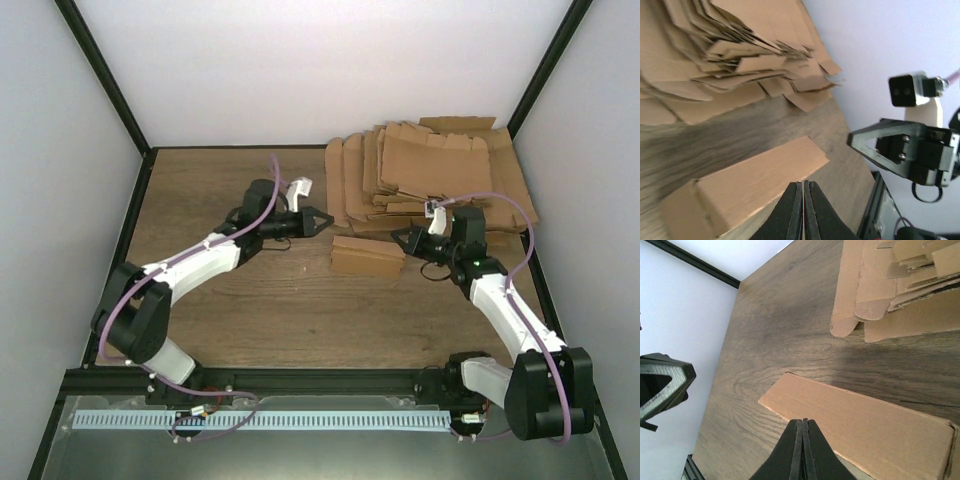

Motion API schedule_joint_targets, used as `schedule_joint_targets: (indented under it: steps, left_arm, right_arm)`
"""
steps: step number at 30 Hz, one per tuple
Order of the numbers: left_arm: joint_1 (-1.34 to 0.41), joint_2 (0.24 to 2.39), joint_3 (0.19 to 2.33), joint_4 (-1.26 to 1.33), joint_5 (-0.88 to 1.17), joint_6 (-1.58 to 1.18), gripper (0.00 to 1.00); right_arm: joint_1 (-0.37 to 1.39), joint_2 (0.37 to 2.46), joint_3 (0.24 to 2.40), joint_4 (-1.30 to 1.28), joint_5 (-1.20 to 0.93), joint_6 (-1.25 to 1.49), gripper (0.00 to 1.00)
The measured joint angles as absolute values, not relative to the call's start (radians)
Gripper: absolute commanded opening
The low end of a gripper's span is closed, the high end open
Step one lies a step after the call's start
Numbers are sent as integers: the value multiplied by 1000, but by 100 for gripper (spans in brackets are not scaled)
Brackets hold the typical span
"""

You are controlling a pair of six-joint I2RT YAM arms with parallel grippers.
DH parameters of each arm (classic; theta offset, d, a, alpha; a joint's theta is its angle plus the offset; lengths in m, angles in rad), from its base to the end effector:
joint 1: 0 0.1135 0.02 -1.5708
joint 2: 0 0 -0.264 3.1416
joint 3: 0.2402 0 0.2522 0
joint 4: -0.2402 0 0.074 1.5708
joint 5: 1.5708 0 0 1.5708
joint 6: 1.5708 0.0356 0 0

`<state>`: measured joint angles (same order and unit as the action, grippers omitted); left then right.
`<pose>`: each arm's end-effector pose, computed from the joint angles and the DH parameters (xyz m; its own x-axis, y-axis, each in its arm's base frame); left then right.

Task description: Fold the paper box

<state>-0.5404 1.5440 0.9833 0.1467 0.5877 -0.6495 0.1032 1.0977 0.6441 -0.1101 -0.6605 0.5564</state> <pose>0.2875 -0.1955 0.2563 -0.7969 -0.1088 -0.5942 0.4790 0.4855 -0.7313 0.2290 0.0457 0.2405 -0.7667 0.3399 -0.5447 -0.2264 0.6507 0.7248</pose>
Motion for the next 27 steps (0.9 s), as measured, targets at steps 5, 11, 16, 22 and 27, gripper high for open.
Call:
schedule_joint_targets:
  steps: [5, 11, 16, 22, 27]
  left_arm:
    - [-590, 1618, 1040, 152, 640, -645, 4]
    - [-588, 1675, 1059, 157, 679, -641, 4]
    - [-589, 1740, 1074, 178, 726, -651, 4]
    - [-589, 1767, 1074, 195, 747, -654, 4]
    - [-589, 1814, 1053, 245, 753, -669, 4]
  right_arm:
    - [59, 1098, 607, -68, -696, 598, 1]
    - [-3, 1116, 563, -38, -758, 627, 1]
    - [-3, 1148, 562, -21, -791, 630, 1]
    - [-3, 1188, 548, 0, -808, 630, 1]
    - [-3, 1223, 489, 57, -811, 638, 1]
